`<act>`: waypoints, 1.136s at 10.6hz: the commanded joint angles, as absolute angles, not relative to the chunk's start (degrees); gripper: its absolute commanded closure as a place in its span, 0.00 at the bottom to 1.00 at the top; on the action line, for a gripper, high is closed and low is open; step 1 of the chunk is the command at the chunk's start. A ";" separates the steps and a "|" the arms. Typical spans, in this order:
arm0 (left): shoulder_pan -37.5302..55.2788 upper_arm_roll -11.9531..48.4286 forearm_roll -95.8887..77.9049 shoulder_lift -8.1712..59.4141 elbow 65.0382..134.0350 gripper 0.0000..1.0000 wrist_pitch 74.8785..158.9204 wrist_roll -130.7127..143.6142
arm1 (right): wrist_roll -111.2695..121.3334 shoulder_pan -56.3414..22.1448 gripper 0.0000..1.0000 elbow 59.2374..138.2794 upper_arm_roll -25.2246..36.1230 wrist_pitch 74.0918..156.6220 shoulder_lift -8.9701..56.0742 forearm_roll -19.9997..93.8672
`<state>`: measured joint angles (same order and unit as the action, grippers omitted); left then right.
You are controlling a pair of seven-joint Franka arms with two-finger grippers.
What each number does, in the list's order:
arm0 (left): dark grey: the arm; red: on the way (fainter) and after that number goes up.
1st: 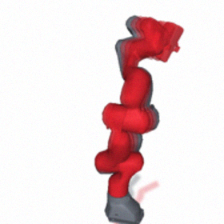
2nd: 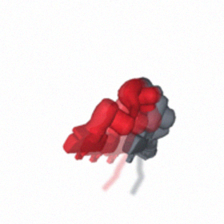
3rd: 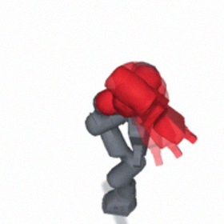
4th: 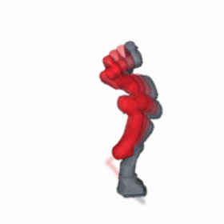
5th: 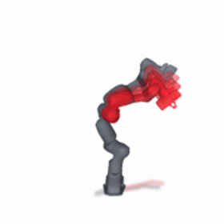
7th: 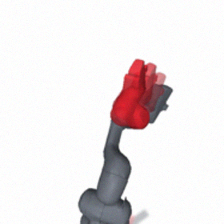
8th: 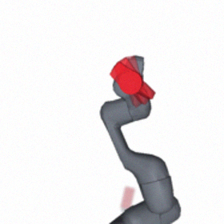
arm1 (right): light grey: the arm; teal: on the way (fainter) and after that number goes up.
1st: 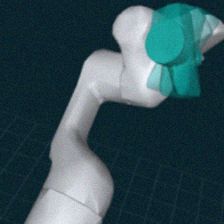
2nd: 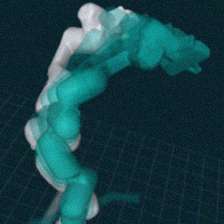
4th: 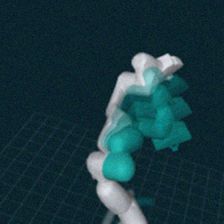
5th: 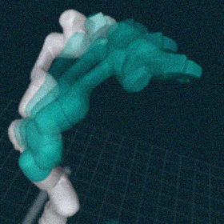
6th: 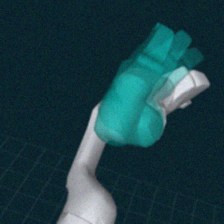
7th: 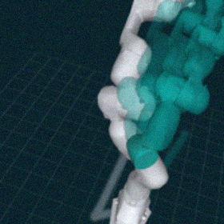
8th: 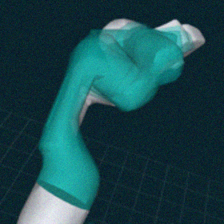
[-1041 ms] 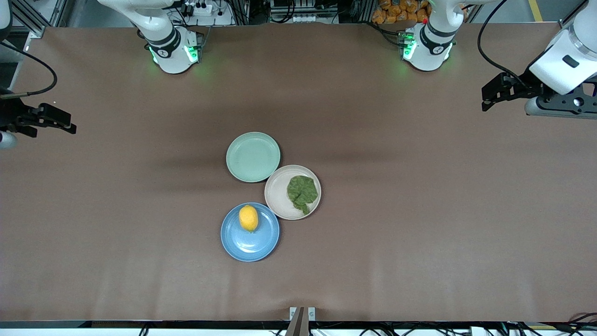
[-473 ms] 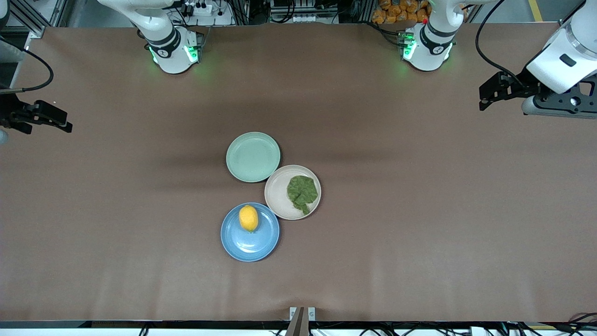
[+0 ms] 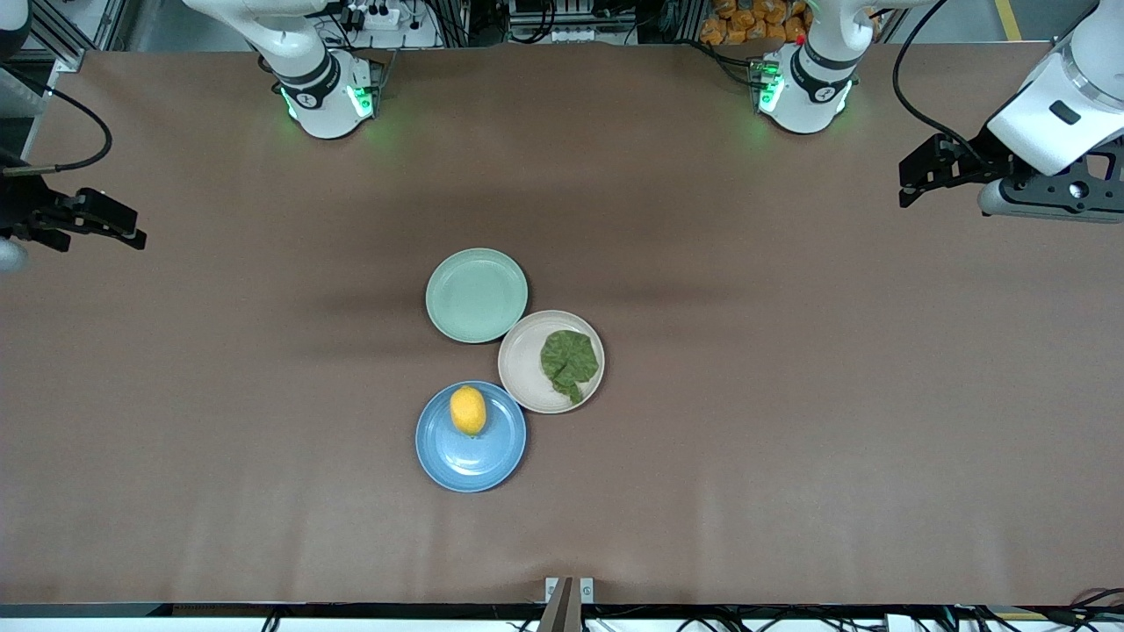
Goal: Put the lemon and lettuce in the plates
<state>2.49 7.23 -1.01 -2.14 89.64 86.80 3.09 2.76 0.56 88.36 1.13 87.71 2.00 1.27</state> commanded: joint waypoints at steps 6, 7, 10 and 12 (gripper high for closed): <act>2.29 7.29 -1.93 -2.11 88.59 0.00 85.52 3.16 | 2.02 -0.79 0.00 88.77 1.05 87.80 1.49 -1.57; 2.29 7.29 -1.93 -2.11 88.59 0.00 85.52 3.16 | 2.02 -0.79 0.00 88.77 1.05 87.80 1.49 -1.67; 2.37 7.29 -1.93 -2.11 88.59 0.00 85.52 3.16 | 2.28 -0.53 0.00 88.77 1.05 87.80 1.49 -1.67; 2.37 7.29 -1.93 -2.11 88.59 0.00 85.52 3.16 | 2.20 -0.53 0.00 88.77 1.05 87.80 1.58 -1.67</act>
